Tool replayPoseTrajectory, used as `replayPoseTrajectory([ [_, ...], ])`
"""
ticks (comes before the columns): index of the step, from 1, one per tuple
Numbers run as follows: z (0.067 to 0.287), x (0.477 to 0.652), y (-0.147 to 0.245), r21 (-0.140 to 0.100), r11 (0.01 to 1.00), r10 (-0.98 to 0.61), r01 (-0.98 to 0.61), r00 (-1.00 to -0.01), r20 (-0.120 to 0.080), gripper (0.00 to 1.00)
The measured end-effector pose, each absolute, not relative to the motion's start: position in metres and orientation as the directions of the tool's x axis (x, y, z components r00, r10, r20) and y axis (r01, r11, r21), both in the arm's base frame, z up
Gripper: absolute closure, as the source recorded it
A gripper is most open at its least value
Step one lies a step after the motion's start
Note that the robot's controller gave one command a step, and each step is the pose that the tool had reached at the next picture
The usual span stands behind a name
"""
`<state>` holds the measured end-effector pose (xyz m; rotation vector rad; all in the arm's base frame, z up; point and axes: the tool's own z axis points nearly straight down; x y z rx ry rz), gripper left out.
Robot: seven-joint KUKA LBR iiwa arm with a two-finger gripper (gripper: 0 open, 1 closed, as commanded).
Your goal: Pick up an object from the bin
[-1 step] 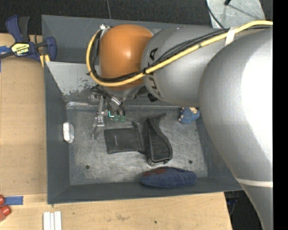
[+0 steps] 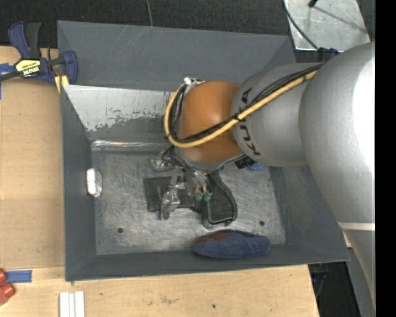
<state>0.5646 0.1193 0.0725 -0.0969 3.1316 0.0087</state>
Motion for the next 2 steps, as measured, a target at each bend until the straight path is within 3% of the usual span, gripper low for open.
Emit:
replayPoseTrajectory([
  [1, 0.078, 0.57, 0.121, 0.005, 0.998, -0.063, -0.064, -0.998, -0.027, 1.0],
  [2, 0.246, 0.567, 0.105, 0.0, 0.99, -0.138, -0.138, -0.99, -0.012, 1.0],
])
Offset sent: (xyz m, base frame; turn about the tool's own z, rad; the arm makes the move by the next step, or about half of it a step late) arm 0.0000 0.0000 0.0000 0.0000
